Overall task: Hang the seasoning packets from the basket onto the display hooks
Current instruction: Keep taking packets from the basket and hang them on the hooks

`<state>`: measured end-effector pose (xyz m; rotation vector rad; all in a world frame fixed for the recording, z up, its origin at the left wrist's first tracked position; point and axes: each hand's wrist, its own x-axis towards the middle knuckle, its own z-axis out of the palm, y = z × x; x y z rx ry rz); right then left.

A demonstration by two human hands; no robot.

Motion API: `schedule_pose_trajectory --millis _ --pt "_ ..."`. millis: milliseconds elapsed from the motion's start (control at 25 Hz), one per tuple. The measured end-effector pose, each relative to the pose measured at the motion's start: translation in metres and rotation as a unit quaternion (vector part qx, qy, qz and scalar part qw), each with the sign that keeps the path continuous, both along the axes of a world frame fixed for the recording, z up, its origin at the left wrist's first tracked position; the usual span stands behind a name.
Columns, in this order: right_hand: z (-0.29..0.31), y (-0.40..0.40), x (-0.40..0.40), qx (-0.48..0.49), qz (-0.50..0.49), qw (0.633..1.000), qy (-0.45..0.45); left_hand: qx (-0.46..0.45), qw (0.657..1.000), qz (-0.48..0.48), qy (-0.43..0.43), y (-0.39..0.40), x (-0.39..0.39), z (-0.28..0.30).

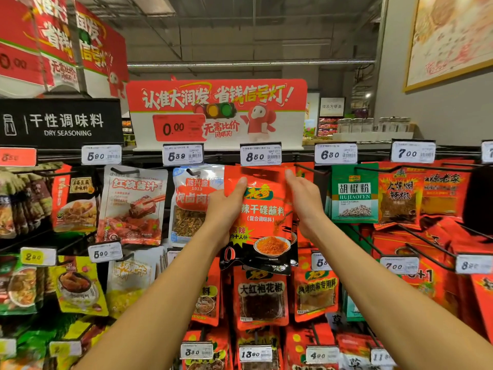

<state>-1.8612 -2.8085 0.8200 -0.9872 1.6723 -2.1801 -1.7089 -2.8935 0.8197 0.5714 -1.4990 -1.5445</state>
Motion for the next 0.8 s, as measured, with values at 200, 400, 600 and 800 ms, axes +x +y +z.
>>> schedule_pose_trajectory --millis 200,400,600,800 --pt "0.013 -0.006 0.004 0.04 -0.085 0.993 0.064 0.042 0.999 0.008 -0.013 -0.001 -0.021 0.009" --pt "0.02 -0.011 0.006 0.071 -0.146 0.978 0.132 0.06 0.998 0.022 -0.001 -0.003 -0.022 0.011" --pt "0.022 -0.014 0.004 0.081 -0.174 0.969 0.156 0.057 0.998 0.021 -0.016 -0.003 -0.021 0.018" --pt "0.02 -0.013 0.005 0.097 -0.202 0.952 0.21 0.063 0.998 0.023 -0.02 -0.004 -0.022 0.015"
